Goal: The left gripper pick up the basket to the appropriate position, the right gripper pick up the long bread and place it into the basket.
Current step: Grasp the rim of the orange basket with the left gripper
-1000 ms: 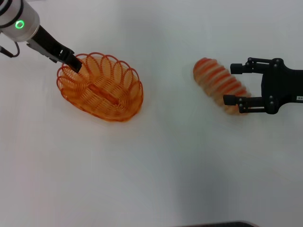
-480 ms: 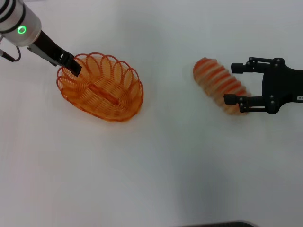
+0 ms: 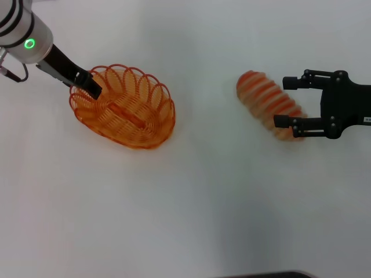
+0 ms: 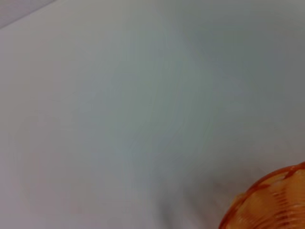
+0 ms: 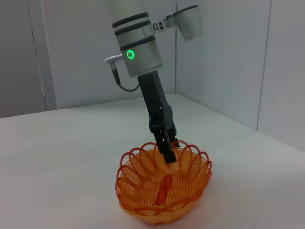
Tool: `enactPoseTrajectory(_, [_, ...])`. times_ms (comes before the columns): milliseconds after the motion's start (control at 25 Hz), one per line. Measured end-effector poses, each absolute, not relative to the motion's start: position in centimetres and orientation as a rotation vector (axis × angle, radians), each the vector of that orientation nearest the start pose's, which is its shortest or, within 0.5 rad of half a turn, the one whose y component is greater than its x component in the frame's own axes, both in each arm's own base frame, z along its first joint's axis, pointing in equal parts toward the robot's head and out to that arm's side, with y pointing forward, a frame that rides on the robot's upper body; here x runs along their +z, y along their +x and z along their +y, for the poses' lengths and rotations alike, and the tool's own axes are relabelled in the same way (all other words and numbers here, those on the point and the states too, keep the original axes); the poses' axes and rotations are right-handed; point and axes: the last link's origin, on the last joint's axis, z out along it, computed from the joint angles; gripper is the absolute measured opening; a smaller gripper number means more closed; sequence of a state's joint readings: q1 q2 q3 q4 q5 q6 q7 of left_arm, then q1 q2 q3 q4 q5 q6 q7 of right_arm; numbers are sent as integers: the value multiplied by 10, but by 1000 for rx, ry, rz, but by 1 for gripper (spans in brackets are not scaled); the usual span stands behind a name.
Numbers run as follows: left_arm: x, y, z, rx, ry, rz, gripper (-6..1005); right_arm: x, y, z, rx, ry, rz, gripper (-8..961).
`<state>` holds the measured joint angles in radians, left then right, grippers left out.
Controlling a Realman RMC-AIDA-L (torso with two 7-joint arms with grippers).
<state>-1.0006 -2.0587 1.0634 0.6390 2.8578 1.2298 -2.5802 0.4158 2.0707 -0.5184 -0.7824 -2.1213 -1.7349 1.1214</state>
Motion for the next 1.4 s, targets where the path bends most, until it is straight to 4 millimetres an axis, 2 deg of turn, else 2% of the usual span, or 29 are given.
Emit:
enactPoseTrajectory(480, [-23,-205,430,556,-2368,-1146,578,36,300,289,602,-2712,324,820])
enactPoseTrajectory(920, [-22,-204,431,545,-2366,-1140,190,36,301,288,602,-2711,328,820])
enactPoseTrajectory(1160, [-20,-203,432,512,-2368,-1168,139,36,301,288,602,-2712,329,820])
enactPoseTrajectory(1400, [-6,-205,433,427,-2376,-1229,127,36,300,288,603,-2712,328,821])
